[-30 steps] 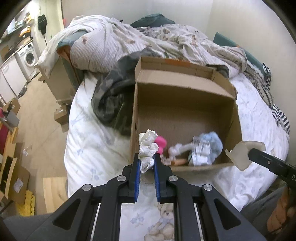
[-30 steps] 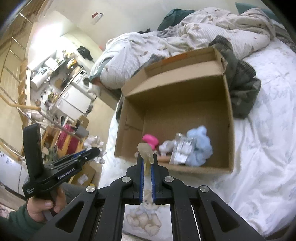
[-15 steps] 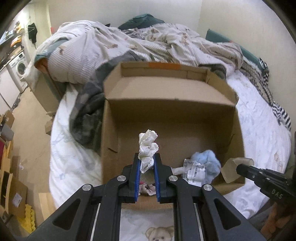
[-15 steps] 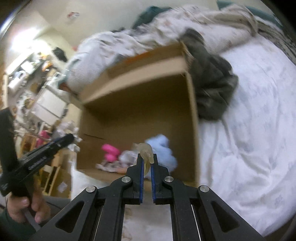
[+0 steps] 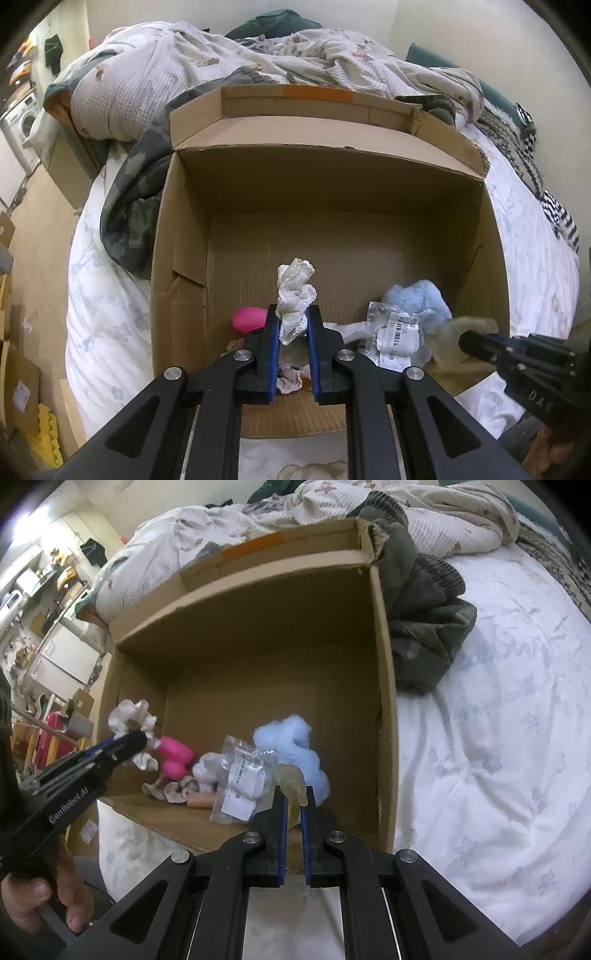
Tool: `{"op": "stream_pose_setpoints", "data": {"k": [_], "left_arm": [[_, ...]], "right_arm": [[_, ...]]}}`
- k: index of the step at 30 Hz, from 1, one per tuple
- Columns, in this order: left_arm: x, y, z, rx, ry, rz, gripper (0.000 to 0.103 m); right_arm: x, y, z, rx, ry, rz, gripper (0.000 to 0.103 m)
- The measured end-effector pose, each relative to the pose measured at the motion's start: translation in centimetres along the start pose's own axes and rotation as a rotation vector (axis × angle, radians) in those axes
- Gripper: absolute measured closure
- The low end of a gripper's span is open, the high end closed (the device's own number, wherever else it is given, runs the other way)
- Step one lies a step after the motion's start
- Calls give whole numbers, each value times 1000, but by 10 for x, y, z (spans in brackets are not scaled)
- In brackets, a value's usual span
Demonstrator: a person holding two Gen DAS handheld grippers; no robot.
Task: Organize soft objects
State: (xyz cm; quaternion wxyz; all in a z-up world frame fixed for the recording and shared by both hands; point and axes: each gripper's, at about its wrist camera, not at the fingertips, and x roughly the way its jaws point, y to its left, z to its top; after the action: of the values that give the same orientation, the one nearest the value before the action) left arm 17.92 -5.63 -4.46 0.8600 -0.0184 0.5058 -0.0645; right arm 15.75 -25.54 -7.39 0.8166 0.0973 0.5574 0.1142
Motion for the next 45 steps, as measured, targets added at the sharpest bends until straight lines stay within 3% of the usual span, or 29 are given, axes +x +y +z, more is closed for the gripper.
{"op": "stream_pose_setpoints", "data": {"k": [11,13,18,23,24,25,26,27,33,37,38,41,45], "left_arm": [[3,1,-5,-14,25,-1,86],[2,1,-5,-18,30,6,78],[-7,0,-6,-11,-6,22,36],[-17,6,-6,-32,-20,-2,34],[-21,9,-6,-42,-30,-2,34],[-24,11,-6,-49,-38,0,34],[-28,14,-7,-58,-52,4,34],[-31,16,-7,-63,-60,9,34],[-55,25,-11,-52,-108,89,34],[-74,34,-16,-66,-158,145,34],[-78,35,-18,-69,-166,158,33],[-88,40,-25,-87,-180,173,17],[-102,42,-37,-106,-198,147,9]], "right_arm": [[5,3,0,-10,7,-13,94],[4,5,-1,-16,2,-16,93],[-1,4,-2,0,-20,-38,78],[-8,10,-4,-40,-56,-76,76],[-10,10,-4,-38,-63,-78,73],[-11,10,-4,-37,-69,-83,62],[-13,9,-5,-38,-78,-88,42],[-16,10,-5,-41,-96,-93,35],[-35,17,-6,-65,-182,-112,27],[-56,19,-8,-52,-258,-75,1],[-61,19,-10,-46,-277,-59,0],[-73,21,-16,-32,-314,-20,0],[-80,25,-25,-19,-341,-13,0]]}}
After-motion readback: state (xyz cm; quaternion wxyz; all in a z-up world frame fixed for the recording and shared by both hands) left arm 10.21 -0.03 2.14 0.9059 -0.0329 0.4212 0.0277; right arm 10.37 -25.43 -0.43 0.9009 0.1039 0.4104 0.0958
